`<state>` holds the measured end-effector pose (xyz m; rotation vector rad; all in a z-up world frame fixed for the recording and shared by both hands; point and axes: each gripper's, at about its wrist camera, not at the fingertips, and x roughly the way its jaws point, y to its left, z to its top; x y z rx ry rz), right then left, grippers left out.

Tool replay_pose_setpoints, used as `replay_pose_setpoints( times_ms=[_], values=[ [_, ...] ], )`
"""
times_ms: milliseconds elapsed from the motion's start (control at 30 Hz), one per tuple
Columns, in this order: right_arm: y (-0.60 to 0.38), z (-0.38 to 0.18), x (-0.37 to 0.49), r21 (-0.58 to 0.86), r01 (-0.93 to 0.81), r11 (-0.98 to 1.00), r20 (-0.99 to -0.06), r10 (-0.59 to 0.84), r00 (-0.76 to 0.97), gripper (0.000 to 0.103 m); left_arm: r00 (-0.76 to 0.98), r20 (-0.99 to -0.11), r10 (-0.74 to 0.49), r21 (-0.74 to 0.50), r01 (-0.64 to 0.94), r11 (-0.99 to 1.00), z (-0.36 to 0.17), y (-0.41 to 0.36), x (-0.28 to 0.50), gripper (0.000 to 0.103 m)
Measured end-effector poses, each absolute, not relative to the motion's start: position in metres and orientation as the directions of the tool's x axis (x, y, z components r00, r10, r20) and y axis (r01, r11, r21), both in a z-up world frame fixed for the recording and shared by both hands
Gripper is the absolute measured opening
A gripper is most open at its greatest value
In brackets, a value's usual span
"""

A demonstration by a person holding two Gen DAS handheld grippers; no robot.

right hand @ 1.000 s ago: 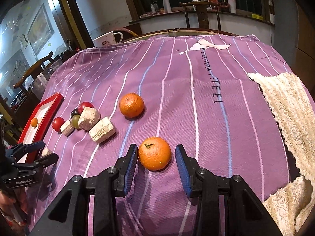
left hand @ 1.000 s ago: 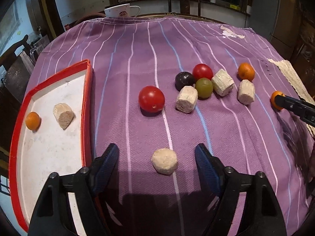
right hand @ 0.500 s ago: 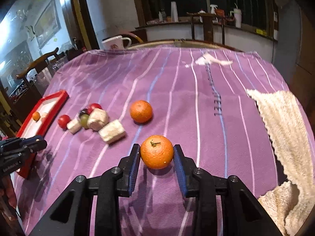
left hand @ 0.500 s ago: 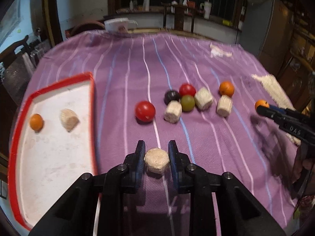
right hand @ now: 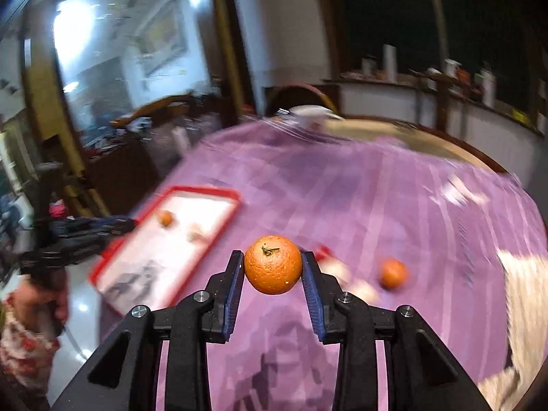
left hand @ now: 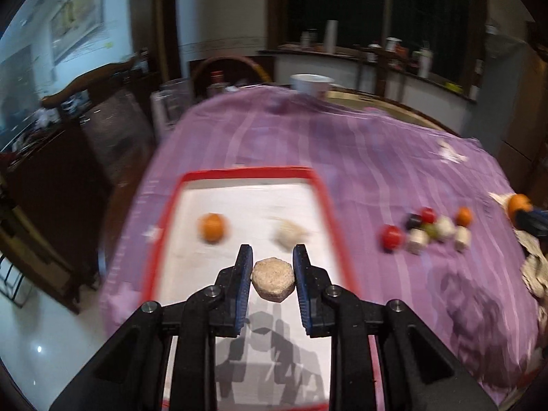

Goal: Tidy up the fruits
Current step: 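Grasp a small white cork piece with the left tool while the right grasps an orange, then carry both items over the tray and open both tools to release them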

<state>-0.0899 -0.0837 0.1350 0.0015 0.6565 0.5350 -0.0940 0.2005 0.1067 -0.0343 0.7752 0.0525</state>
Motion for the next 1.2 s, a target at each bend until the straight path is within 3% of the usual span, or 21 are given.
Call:
replay_pose_setpoints(
  times_ms=[200, 400, 667, 767, 967, 1000, 1100, 1200],
  values=[
    [0.019, 0.134, -0.064, 0.204, -0.607, 0.768, -0.62, 0.581, 0.527, 0.037, 0.625, -0.778, 0.057, -0.093, -0.204, 0.974, 0.075, 0.271, -0.056, 0.023],
    [0.102, 0.066, -0.031, 0.217, -0.626, 0.749, -0.738, 0.546, 0.397, 0.037, 0.582, -0.813, -0.007, -0.166, -0.22, 0.961, 0.048, 0.287, -0.038, 0.023],
    [0.135, 0.026, -0.013, 0.167, -0.626, 0.762, -0.779, 0.491, 0.39, 0.038, 0.549, -0.834, -0.057, -0.218, -0.231, 0.948, 0.029, 0.299, -0.026, 0.025],
    [0.14, 0.017, -0.008, 0.161, -0.62, 0.768, -0.784, 0.481, 0.392, 0.038, 0.55, -0.831, -0.086, -0.254, -0.237, 0.938, 0.026, 0.303, -0.025, 0.048],
    [0.139, 0.028, -0.015, 0.142, -0.636, 0.758, -0.76, 0.495, 0.42, 0.04, 0.603, -0.785, -0.145, -0.34, -0.224, 0.913, 0.041, 0.307, -0.038, 0.071],
    [0.138, 0.032, -0.015, 0.141, -0.643, 0.752, -0.75, 0.505, 0.427, 0.041, 0.617, -0.777, -0.122, -0.33, -0.234, 0.915, 0.046, 0.307, -0.042, 0.079],
    [0.133, 0.045, -0.025, 0.13, -0.656, 0.744, -0.719, 0.526, 0.454, 0.044, 0.654, -0.754, -0.065, -0.31, -0.267, 0.913, 0.061, 0.307, -0.055, 0.089],
    [0.122, 0.057, -0.034, 0.144, -0.659, 0.738, -0.689, 0.553, 0.469, 0.044, 0.686, -0.728, 0.011, -0.293, -0.326, 0.899, 0.074, 0.307, -0.073, 0.09]
  ],
)
